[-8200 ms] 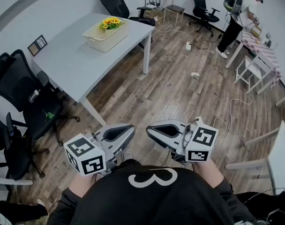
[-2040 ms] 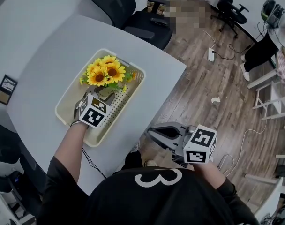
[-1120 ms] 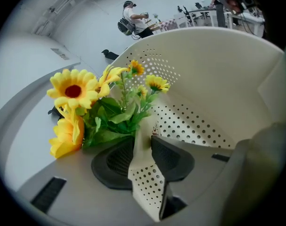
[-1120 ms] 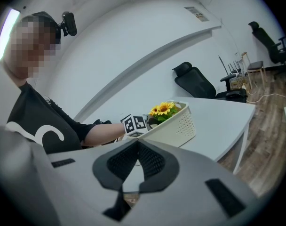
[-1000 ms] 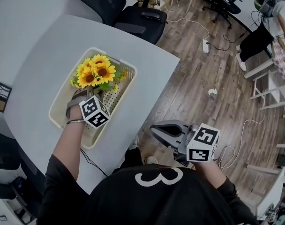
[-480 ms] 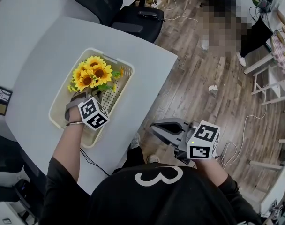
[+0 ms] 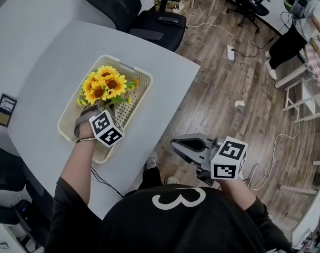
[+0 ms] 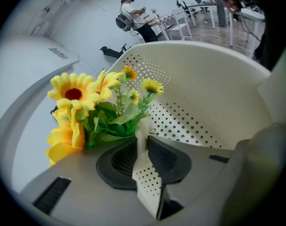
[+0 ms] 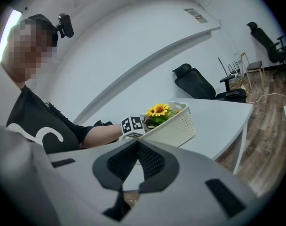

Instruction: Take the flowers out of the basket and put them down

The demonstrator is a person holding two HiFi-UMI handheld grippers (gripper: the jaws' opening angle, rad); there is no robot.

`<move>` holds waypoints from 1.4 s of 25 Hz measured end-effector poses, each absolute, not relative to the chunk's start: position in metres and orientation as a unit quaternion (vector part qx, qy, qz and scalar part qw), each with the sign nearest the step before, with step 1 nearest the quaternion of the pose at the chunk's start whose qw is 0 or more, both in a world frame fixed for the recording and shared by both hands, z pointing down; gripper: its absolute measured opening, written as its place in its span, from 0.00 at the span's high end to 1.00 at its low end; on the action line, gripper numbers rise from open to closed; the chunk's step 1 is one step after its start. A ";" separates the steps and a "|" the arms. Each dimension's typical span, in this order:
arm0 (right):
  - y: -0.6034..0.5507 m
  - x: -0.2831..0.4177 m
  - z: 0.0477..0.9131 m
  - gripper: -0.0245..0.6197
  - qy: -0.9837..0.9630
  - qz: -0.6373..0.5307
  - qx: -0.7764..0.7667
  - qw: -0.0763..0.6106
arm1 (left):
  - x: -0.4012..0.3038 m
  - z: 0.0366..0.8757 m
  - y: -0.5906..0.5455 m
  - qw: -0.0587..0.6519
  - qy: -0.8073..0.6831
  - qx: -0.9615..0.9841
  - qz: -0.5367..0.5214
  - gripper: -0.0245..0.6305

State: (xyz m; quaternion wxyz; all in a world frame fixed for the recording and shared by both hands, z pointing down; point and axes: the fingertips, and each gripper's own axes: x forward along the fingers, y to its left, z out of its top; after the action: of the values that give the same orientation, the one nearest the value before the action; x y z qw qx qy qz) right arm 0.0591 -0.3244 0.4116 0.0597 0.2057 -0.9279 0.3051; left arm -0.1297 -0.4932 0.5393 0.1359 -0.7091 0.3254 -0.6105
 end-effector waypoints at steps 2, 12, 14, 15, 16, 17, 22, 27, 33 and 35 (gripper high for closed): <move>-0.322 0.059 0.410 0.95 -0.930 0.302 0.201 0.059 | -0.128 0.531 -0.492 0.144 0.334 -0.708 -0.605 0.85; -0.316 0.058 0.402 0.95 -0.938 0.282 0.189 0.064 | -0.116 0.478 -0.482 0.146 0.379 -0.720 -0.562 0.85; -0.309 0.061 0.397 0.95 -0.941 0.277 0.183 0.063 | -0.112 0.464 -0.474 0.144 0.394 -0.721 -0.551 0.84; -0.304 0.064 0.395 0.95 -0.943 0.273 0.180 0.062 | -0.109 0.456 -0.469 0.147 0.402 -0.719 -0.548 0.84; -0.300 0.067 0.393 0.95 -0.945 0.269 0.177 0.062 | -0.107 0.449 -0.465 0.152 0.408 -0.716 -0.546 0.84; -0.297 0.066 0.391 0.95 -0.946 0.265 0.175 0.063 | -0.108 0.441 -0.462 0.159 0.412 -0.713 -0.545 0.84; -0.297 0.047 0.376 0.95 -0.951 0.250 0.167 0.063 | -0.125 0.397 -0.458 0.190 0.429 -0.703 -0.535 0.84; -0.282 0.050 0.367 0.95 -0.959 0.222 0.161 0.069 | -0.125 0.365 -0.427 0.206 0.439 -0.688 -0.540 0.84; -0.246 0.050 0.362 0.95 -0.968 0.202 0.133 0.071 | -0.125 0.332 -0.369 0.218 0.463 -0.672 -0.535 0.84; -0.228 0.038 0.361 0.95 -0.970 0.199 0.122 0.073 | -0.137 0.323 -0.345 0.220 0.470 -0.665 -0.537 0.84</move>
State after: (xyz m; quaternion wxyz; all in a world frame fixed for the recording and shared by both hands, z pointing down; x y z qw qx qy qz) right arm 0.0378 -0.2278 0.3608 0.0732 0.1219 -0.9696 0.1991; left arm -0.1374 -0.3453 0.3225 0.2195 -0.6654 0.4700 -0.5368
